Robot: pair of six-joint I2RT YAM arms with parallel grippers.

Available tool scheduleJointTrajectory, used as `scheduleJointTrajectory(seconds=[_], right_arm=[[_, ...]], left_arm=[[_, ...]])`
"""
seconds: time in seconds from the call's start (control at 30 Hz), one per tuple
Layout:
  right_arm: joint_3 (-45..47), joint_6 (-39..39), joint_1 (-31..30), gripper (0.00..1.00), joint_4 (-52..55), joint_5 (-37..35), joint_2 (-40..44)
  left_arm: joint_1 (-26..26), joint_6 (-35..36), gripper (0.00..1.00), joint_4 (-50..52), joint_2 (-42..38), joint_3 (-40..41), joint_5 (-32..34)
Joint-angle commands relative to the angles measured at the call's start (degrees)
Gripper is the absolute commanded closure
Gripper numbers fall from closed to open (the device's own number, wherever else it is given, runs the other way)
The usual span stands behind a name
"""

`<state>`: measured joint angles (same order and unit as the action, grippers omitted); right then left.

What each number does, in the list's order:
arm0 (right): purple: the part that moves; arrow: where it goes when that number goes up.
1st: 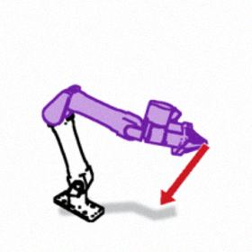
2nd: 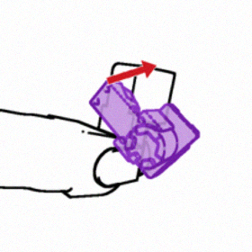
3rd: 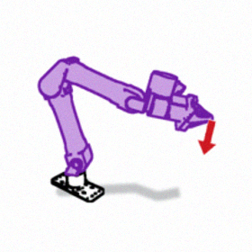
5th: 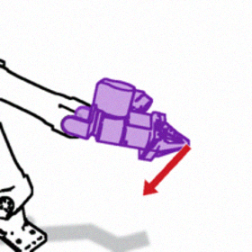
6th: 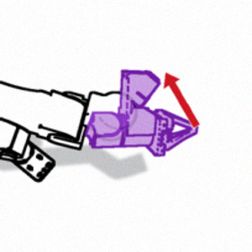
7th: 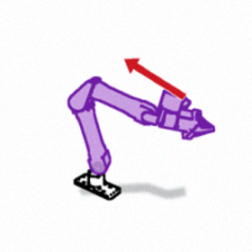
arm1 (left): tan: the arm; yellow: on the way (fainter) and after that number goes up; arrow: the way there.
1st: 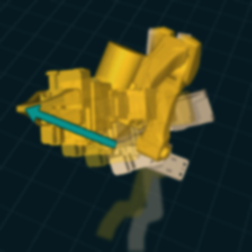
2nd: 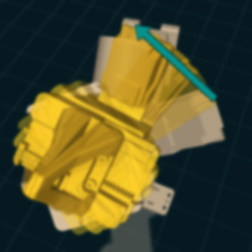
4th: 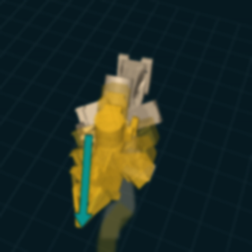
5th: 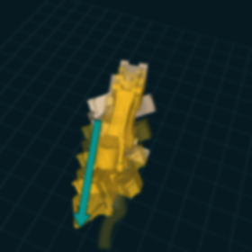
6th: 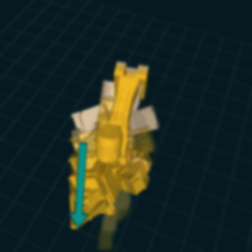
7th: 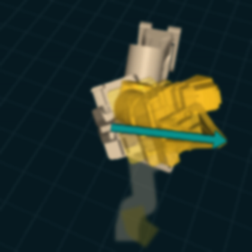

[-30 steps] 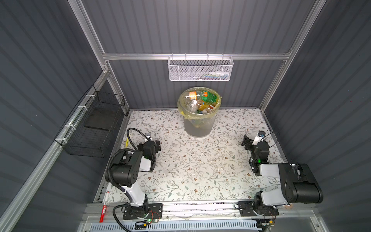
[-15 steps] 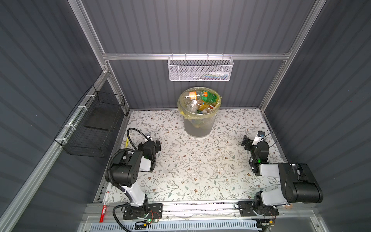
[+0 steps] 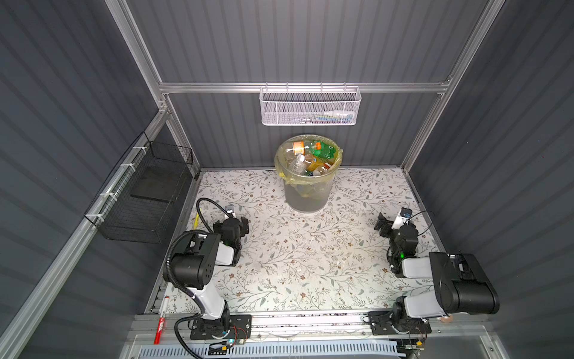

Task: Throw the plastic bottles in the bin
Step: Reset both arms

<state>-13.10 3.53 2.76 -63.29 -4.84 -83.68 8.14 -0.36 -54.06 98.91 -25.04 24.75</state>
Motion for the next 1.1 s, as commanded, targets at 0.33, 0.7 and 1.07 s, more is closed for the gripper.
scheduleJointTrajectory(seconds=[0.33,0.7,1.07], right_arm=[[-0.16,-0.53,1.15,0.01,-4.34,6.30,-0.85],[-5.25,0.18,1.02,0.01,6.42,4.73,-0.08],[-5.27,0.16,1.01,0.01,6.43,4.82,-0.08]], left_arm=[[-0.32,0.51,0.00,-1.31,-0.46,-0.58,-0.26],[-0.32,0.53,0.00,-1.31,-0.46,-0.61,-0.31],[-1.99,-0.34,0.00,0.25,-0.57,-1.21,-3.26]])
